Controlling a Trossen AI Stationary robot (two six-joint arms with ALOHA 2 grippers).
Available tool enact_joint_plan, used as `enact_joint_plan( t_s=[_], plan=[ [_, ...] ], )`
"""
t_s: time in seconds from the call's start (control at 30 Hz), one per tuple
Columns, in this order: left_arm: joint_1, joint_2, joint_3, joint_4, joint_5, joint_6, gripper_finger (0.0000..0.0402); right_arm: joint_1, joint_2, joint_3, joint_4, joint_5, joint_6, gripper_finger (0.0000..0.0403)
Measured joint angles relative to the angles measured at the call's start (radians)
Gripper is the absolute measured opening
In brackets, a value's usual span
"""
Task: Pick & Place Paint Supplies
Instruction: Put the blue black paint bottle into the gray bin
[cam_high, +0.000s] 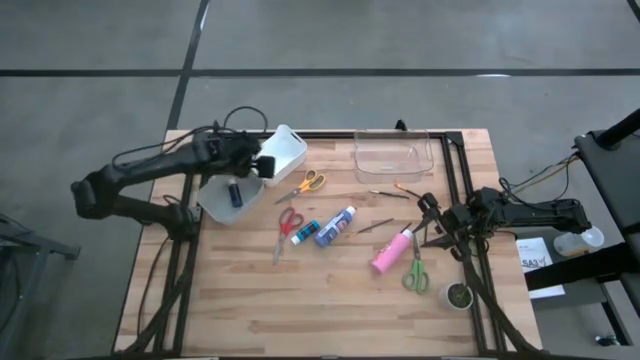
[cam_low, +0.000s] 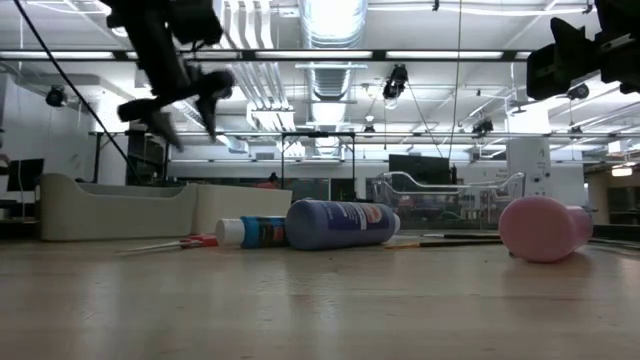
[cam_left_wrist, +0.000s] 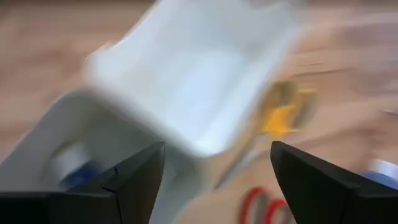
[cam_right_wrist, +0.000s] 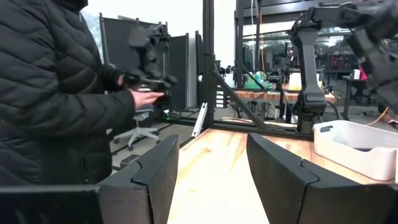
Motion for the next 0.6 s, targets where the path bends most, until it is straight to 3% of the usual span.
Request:
enact_joint_plan(
  t_s=[0.13, 0.27, 0.6],
  plan=[
    [-0.119, 0.021, 0.0, 0.151, -0.086, 0.092, 0.0304, 0.0, 0.0, 0.0, 0.0, 0.0, 0.0, 0.0188],
    [-0.183, 0.074, -0.001, 0.208, -0.088, 0.138, 0.0304, 0.0, 0.0, 0.0, 0.0, 0.0, 0.0, 0.0188],
    [-0.236, 0.203, 0.0, 0.334, 0.18, 0.342, 0.0304, 0.0, 0.0, 0.0, 0.0, 0.0, 0.0, 0.0188]
  ],
)
